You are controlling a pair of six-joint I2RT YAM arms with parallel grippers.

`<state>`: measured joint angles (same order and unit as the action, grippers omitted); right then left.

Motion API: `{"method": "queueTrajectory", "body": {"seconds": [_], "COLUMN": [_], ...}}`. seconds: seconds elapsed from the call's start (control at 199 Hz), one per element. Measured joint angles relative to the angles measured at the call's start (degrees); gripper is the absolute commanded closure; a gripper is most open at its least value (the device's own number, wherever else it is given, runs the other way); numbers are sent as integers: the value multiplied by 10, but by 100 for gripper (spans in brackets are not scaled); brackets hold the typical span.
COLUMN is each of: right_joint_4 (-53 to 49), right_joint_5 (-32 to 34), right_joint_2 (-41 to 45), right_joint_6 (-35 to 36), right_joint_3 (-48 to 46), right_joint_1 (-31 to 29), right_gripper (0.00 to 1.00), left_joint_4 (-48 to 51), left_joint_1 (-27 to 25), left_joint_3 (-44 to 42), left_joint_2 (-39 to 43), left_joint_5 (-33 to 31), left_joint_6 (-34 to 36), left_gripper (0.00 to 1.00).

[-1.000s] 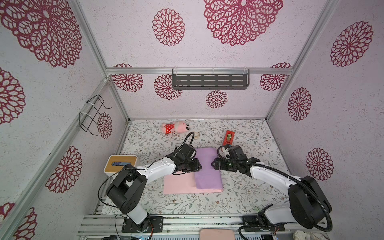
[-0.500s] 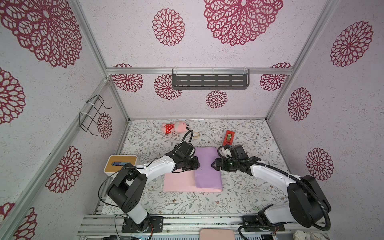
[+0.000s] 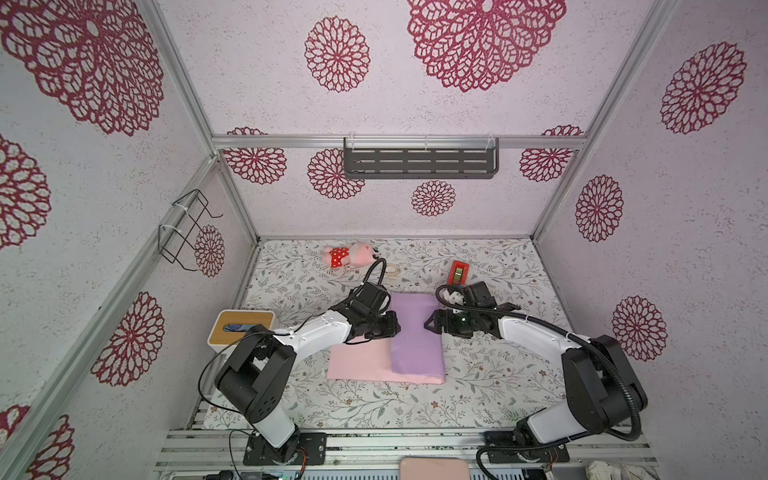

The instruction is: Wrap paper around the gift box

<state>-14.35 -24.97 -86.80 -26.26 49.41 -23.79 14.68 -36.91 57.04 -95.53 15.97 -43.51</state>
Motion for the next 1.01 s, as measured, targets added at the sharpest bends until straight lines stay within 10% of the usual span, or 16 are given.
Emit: {"method": "queueTrajectory", "body": {"seconds": [0.569, 1.006], "right_joint_4": [11, 37], "right_joint_5": [-29, -39], "right_joint_2": [-27, -31], "right_joint_6": [15, 23], "right_joint_3": [-2, -13], "right_joint_1": [8, 8], "right_gripper": [26, 28], "left_joint_4": [-4, 15], "left_joint_1": [0, 4], "left_joint_3": [1, 1], "left_joint_2": [-2, -3], "left_joint_5": [0, -20], "left_joint_6": [1, -9], "left_gripper": [84, 38]}}
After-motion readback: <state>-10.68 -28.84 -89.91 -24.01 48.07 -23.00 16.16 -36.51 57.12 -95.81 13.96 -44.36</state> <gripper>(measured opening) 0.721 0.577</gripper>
